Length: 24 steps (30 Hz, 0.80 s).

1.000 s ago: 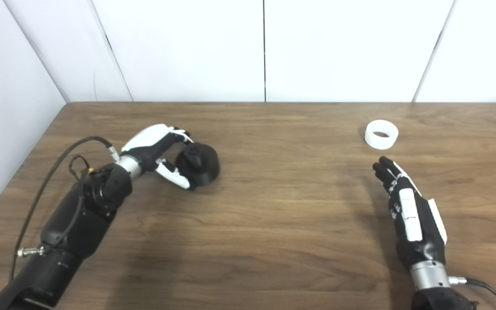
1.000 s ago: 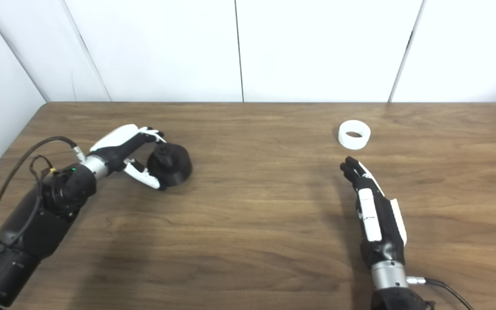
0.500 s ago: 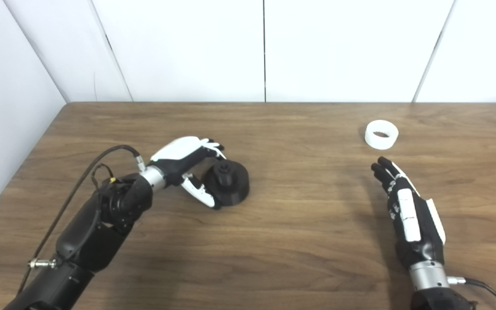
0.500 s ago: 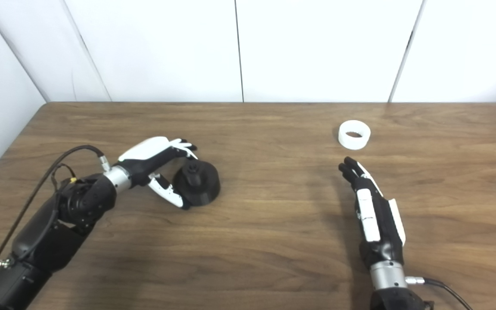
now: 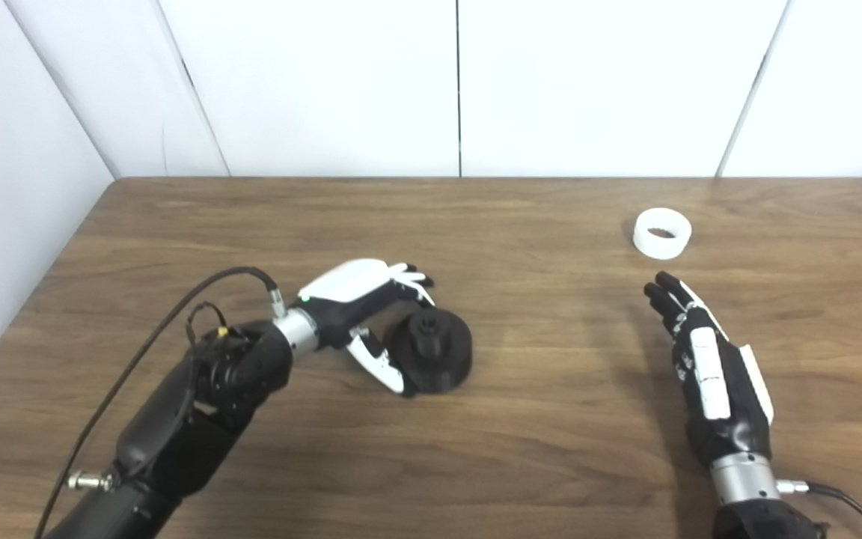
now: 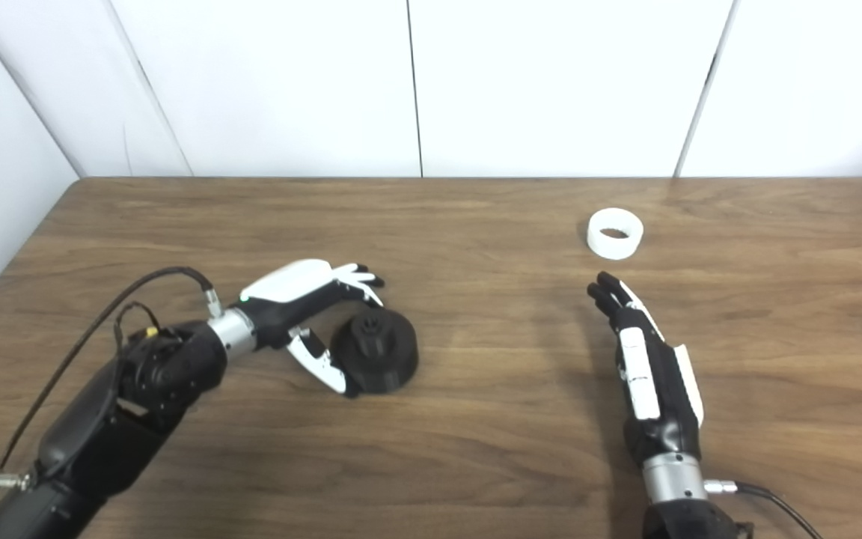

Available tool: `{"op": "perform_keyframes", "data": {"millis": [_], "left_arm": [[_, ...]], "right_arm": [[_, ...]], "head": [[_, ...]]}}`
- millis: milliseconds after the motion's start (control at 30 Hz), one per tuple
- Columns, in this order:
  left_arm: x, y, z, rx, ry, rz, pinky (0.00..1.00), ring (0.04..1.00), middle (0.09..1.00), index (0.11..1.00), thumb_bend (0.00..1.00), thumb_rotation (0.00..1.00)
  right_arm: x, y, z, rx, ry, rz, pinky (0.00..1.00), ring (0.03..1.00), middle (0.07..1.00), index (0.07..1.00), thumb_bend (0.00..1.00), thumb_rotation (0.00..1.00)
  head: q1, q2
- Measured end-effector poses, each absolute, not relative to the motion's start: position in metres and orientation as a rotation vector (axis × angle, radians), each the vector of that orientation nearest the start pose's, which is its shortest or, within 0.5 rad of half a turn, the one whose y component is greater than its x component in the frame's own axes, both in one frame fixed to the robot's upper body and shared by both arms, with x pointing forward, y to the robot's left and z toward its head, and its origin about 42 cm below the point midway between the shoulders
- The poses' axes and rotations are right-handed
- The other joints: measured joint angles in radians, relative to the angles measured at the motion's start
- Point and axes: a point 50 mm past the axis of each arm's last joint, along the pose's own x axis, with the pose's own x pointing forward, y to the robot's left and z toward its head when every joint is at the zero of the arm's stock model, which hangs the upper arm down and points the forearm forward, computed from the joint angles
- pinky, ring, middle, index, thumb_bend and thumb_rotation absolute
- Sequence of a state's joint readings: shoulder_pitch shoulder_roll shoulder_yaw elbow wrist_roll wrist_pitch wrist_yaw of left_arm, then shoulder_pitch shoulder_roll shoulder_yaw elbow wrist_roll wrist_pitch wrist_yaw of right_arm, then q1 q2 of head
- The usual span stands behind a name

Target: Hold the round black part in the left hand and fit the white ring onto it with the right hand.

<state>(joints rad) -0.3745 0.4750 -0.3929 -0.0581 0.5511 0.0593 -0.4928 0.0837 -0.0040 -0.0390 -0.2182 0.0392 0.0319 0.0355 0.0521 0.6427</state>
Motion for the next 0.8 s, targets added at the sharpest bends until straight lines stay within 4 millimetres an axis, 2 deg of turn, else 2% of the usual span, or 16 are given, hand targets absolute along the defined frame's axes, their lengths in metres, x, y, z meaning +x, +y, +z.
{"op": "perform_keyframes", "data": {"millis": [100,433,633,733,767,800], "left_arm": [[0.361,0.219,0.188,1.158,-0.139,-0.742,0.92,1.0,0.948,0.64,0.84,0.29],[0.345,0.206,0.185,1.137,-0.169,-0.791,0.93,1.0,0.945,0.641,0.84,0.26],[0.338,0.201,0.184,1.129,-0.192,-0.815,0.94,1.0,0.944,0.636,0.84,0.27],[0.338,0.201,0.183,1.128,-0.192,-0.816,0.94,1.0,0.946,0.639,0.83,0.28],[0.338,0.201,0.183,1.128,-0.192,-0.817,0.94,1.0,0.946,0.639,0.83,0.28],[0.338,0.201,0.183,1.128,-0.191,-0.818,0.94,1.0,0.947,0.641,0.83,0.28]], "right_arm": [[0.256,-0.226,0.132,0.036,-0.108,-0.021,1.0,0.928,0.864,0.863,0.58,0.89],[0.255,-0.227,0.137,0.042,-0.118,-0.023,1.0,0.945,0.877,0.878,0.6,0.91],[0.256,-0.228,0.139,0.029,-0.112,-0.027,1.0,0.93,0.869,0.871,0.58,0.93],[0.257,-0.232,0.148,0.0,-0.131,-0.035,0.94,0.896,0.86,0.843,0.52,0.88],[0.259,-0.235,0.152,-0.017,-0.141,-0.038,0.91,0.881,0.861,0.83,0.49,0.81],[0.261,-0.24,0.156,-0.034,-0.149,-0.041,0.87,0.866,0.851,0.808,0.51,0.73]], "head": [[0.0,0.003],[0.0,0.009],[0.0,0.014],[-0.002,0.014],[-0.002,0.014],[0.0,0.012]]}}
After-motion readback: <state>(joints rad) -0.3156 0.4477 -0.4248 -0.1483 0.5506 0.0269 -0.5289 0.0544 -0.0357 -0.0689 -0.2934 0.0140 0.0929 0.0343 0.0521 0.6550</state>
